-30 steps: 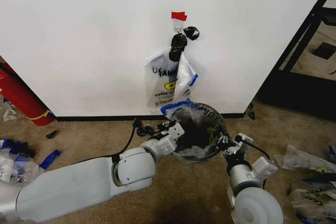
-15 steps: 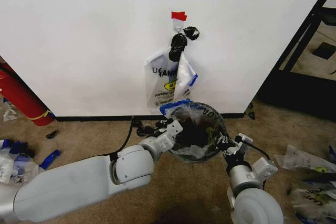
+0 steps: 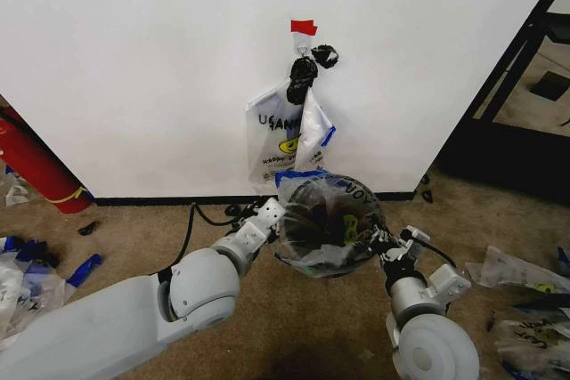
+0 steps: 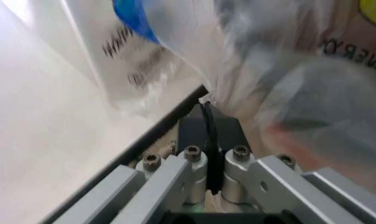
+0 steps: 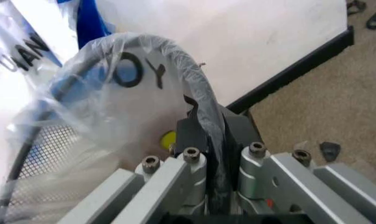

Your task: Pick up the garbage bag from the wall and place it over the trash bin.

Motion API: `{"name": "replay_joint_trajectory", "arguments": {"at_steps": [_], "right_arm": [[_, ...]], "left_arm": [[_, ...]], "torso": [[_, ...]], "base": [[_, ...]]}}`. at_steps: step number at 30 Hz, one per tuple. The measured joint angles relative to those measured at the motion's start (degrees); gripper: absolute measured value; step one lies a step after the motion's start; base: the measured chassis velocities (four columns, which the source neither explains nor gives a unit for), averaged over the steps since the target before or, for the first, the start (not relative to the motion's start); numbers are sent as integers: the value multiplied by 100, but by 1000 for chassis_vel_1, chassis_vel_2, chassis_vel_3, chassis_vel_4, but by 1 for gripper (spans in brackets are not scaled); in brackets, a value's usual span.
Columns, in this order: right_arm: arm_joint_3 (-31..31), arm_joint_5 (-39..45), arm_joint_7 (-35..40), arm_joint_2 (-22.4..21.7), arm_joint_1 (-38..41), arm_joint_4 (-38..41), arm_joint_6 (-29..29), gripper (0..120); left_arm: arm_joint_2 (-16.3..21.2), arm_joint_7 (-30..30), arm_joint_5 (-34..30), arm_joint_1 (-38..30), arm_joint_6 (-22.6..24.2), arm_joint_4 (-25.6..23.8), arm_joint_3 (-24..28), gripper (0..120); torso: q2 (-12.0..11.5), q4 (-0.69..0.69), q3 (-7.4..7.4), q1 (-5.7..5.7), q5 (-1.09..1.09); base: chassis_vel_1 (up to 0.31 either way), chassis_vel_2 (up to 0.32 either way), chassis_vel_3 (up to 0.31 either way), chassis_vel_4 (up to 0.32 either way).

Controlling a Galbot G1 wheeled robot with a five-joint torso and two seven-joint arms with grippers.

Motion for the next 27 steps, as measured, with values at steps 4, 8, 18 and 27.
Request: {"name": "replay_joint_trajectory", "arguments": {"at_steps": [4, 8, 18, 27], "right_arm": [[1, 55, -17, -2, -8, 6, 9, 1], [-5, 197, -26, -5, -16, 7, 15, 1], [-56, 417, 20, 2, -21, 11, -26, 1], [43, 796, 225, -42, 19, -16, -159, 1]], "left_arm": [[-110, 150, -140, 174, -368, 297, -151, 0], [-273, 111, -663, 430, -1058, 559, -377, 0], [-255, 273, -1023, 883, -1833, 462, -997, 7], [202, 295, -1089, 1176, -1611, 5, -1542, 39]], "torso": [[0, -1, 0, 0, 0], [0, -2, 0, 0, 0], [0, -2, 0, 0, 0], [0, 1, 0, 0, 0]], "base": [[0, 0, 0, 0], [0, 0, 0, 0], [0, 0, 0, 0], [0, 0, 0, 0]]}}
